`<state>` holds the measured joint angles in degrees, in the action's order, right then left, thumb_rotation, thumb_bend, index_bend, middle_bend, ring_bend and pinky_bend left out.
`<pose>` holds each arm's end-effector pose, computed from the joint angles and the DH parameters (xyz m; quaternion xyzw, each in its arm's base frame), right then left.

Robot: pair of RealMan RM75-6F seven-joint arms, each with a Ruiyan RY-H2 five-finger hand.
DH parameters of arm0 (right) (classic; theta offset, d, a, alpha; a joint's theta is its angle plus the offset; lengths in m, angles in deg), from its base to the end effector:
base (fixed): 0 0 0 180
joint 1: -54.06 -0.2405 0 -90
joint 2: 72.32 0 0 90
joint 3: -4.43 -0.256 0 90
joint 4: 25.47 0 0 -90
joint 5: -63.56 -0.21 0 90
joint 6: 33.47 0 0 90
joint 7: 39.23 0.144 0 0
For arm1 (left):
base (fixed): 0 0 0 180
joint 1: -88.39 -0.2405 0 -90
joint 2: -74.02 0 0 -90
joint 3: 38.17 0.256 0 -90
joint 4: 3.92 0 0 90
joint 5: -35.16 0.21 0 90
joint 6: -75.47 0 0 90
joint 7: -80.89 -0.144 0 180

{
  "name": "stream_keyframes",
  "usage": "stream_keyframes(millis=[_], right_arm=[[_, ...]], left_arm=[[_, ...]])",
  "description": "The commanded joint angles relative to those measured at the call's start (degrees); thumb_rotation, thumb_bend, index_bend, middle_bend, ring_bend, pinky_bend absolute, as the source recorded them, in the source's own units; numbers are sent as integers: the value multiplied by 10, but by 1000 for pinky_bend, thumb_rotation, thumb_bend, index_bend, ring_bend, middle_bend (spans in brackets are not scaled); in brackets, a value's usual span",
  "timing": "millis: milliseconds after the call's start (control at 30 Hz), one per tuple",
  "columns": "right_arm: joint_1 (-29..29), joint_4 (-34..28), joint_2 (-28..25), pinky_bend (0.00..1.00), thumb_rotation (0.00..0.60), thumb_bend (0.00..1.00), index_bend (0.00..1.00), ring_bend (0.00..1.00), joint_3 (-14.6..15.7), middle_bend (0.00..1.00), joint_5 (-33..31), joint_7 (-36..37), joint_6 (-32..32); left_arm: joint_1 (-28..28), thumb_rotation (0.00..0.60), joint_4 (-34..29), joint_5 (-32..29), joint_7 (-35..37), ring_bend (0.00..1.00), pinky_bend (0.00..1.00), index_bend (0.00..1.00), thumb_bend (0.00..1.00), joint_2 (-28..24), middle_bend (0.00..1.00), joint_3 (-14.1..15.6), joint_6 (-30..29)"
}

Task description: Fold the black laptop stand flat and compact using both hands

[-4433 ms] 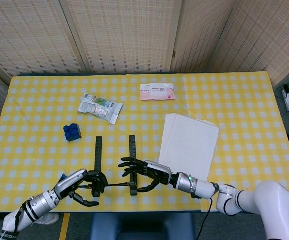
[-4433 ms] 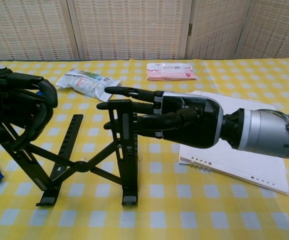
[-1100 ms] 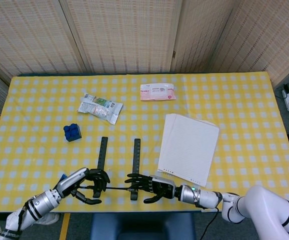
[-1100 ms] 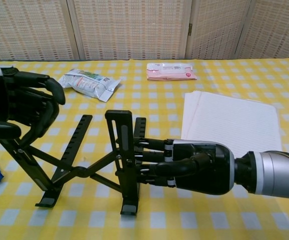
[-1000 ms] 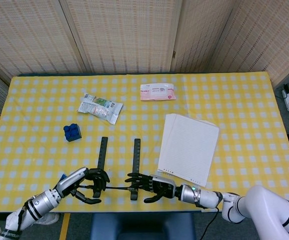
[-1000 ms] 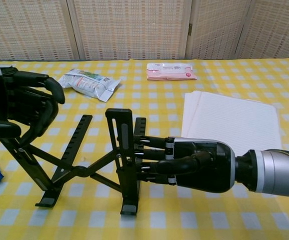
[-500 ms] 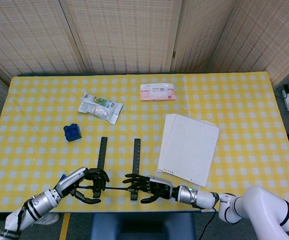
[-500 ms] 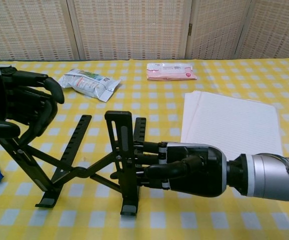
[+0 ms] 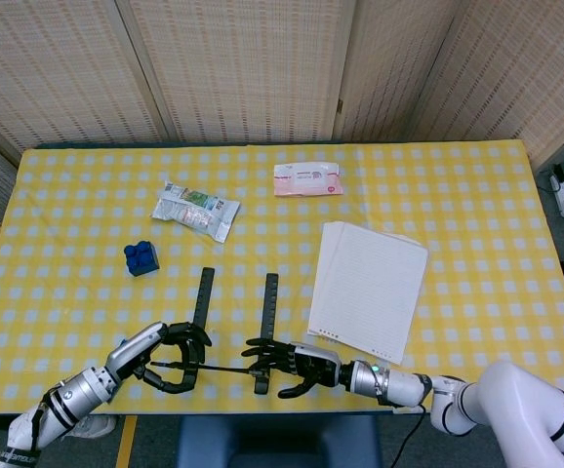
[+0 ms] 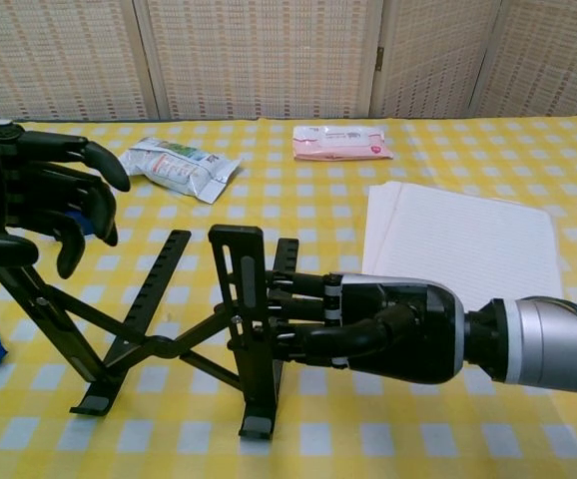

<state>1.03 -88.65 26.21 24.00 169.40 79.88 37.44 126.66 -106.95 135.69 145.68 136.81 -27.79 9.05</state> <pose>-0.1443 -0.2596 -0.0825 -0.4063 0.8183 -0.3071 0.2666 -0.1682 0.2367 0.0751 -0.5579 -0.6876 -0.4646 0.0104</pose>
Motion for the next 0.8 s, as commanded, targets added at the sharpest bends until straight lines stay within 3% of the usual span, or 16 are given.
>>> stream_keyframes(millis=[33, 333, 800], right_arm=[[-6, -32, -33, 11, 600, 249, 0, 148, -8, 99, -4, -35, 3], [-25, -111, -107, 11, 600, 249, 0, 148, -13, 99, 0, -83, 1], [-17, -209, -230, 11, 600, 249, 0, 148, -20, 99, -7, -147, 36]], left_arm=[[-13, 600, 7, -6, -44, 234, 350, 336, 204, 4, 367, -6, -12], [-28, 600, 22, 4, -88, 128, 221, 247, 203, -10, 253, -6, -28], [-63, 600, 50, -1, -139, 119, 200, 215, 204, -41, 237, -3, -58]])
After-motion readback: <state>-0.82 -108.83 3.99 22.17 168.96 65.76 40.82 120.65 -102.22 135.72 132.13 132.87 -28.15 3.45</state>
